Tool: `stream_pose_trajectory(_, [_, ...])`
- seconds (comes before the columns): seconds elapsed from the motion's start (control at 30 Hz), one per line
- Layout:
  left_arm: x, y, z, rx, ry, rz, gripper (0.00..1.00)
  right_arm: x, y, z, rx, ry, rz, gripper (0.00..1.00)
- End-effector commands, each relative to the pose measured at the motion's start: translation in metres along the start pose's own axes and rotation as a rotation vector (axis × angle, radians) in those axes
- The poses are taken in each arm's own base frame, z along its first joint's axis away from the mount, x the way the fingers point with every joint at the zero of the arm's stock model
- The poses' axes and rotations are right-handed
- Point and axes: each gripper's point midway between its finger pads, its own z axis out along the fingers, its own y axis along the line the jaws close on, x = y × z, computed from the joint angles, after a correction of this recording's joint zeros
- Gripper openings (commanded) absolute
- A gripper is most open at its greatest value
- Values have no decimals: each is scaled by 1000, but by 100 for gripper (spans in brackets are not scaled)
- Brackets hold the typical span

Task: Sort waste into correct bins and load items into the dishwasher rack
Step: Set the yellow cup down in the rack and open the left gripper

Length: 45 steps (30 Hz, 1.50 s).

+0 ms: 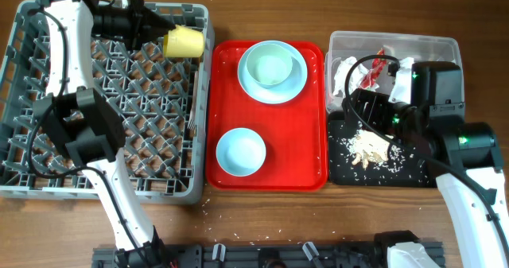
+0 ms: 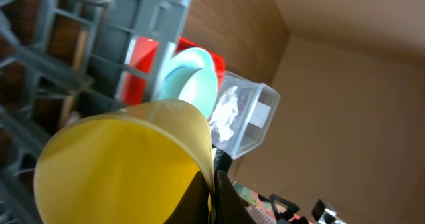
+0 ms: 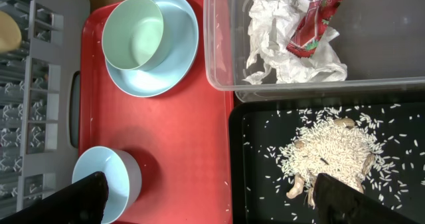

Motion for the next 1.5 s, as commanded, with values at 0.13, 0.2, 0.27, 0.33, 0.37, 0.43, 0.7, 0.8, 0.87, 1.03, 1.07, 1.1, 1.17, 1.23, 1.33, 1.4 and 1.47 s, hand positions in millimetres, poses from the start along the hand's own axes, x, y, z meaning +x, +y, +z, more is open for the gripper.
stream_pose_trajectory(0.13, [-6,51,19,-40,42,-86,4,-2,3,-4,-17,-14,1,100])
stream_pose_trajectory(0.2, [-8,64,15,-61,34,-111,4,-2,3,-4,-17,-14,1,100])
stream_pose_trajectory(0.27, [-9,89,2,-167,9,-145,4,-2,3,-4,-17,-14,1,100])
stream_pose_trajectory(0.33, [-7,115,-11,-295,-3,-183,6,-2,3,-4,-17,-14,1,100])
stream_pose_trajectory(0.37, [-6,123,-16,-329,-7,-196,7,-2,3,-4,-17,-14,1,100])
stream_pose_trajectory(0.43, [-5,125,-21,-329,-7,-213,4,-2,3,-4,-17,-14,1,100])
stream_pose_trajectory(0.7, [-1,104,-65,-355,-119,-234,100,-2,3,-4,-17,-14,1,99])
stream_pose_trajectory(0.8, [14,53,-106,-403,-259,-121,100,-2,3,-4,-17,-14,1,100])
stream_pose_trajectory(0.87, [30,20,-118,-391,-308,-45,100,-2,3,-4,-17,-14,1,100])
stream_pose_trajectory(1.03, [49,-23,-86,-381,-290,15,4,-2,3,-4,-17,-14,1,100])
stream_pose_trajectory(1.07, [51,-24,-69,-421,-269,47,4,-2,3,-4,-17,-14,1,100])
stream_pose_trajectory(1.1, [50,-27,-53,-460,-260,85,4,-2,3,-4,-17,-14,1,100])
stream_pose_trajectory(1.17, [43,-23,-30,-566,-304,74,4,-2,3,-4,-17,-14,1,100])
stream_pose_trajectory(1.23, [32,-22,-14,-658,-381,75,4,-2,3,-4,-17,-14,1,100])
stream_pose_trajectory(1.33, [21,-17,4,-704,-416,79,4,-2,3,-4,-17,-14,1,100])
stream_pose_trajectory(1.4, [17,-3,12,-738,-396,63,4,-2,3,-4,-17,-14,1,100])
stream_pose_trajectory(1.47, [11,22,15,-817,-394,39,4,-2,3,-4,-17,-14,1,100])
